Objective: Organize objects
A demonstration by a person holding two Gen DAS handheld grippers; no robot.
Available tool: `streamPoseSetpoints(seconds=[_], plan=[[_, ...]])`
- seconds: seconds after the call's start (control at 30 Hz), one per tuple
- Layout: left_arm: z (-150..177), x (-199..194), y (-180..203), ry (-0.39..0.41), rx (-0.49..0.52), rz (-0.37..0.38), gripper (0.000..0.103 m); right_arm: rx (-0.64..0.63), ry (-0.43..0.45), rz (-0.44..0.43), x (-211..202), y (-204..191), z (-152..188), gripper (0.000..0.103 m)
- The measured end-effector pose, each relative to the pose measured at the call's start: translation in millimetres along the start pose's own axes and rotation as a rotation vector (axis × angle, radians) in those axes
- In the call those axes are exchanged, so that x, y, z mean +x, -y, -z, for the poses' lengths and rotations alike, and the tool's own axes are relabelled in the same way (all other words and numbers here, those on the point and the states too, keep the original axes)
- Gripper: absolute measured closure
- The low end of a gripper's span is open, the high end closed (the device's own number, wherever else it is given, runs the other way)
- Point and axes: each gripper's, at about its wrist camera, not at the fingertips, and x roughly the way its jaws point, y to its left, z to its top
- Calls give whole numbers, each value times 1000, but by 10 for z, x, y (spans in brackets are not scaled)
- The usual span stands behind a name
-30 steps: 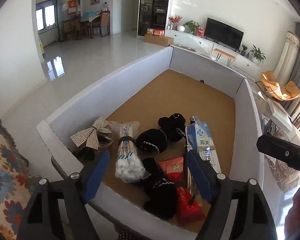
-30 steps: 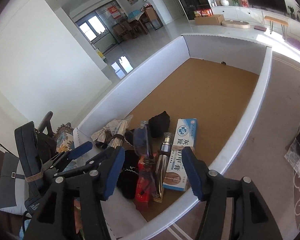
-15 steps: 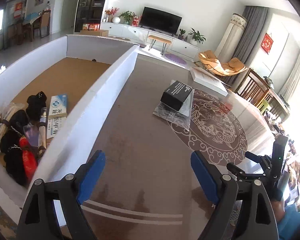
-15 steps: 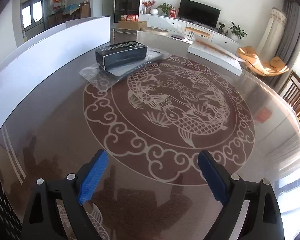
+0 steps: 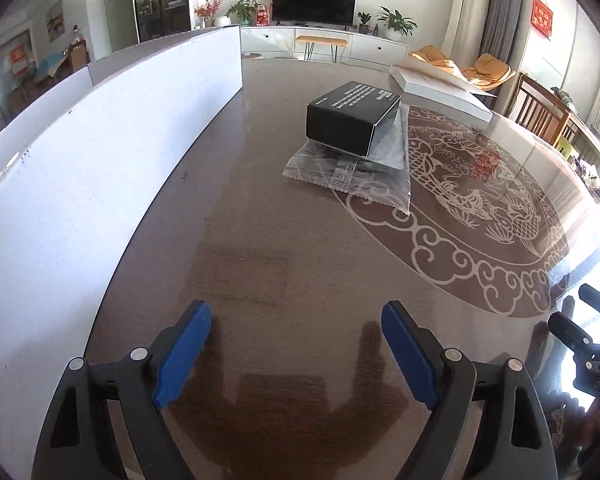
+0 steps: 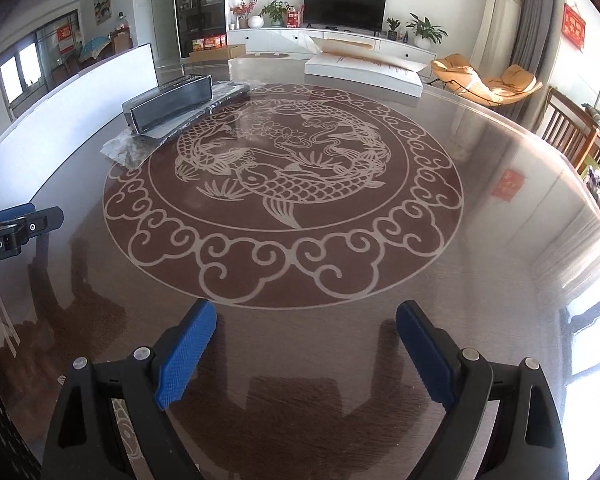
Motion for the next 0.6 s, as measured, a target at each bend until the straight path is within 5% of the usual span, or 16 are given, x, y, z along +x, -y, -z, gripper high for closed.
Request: streamPoseSetpoints(seconds=[0.6], plan=[[16, 4, -29, 5, -13, -22, 16, 10, -4, 6, 41, 4, 1, 7]])
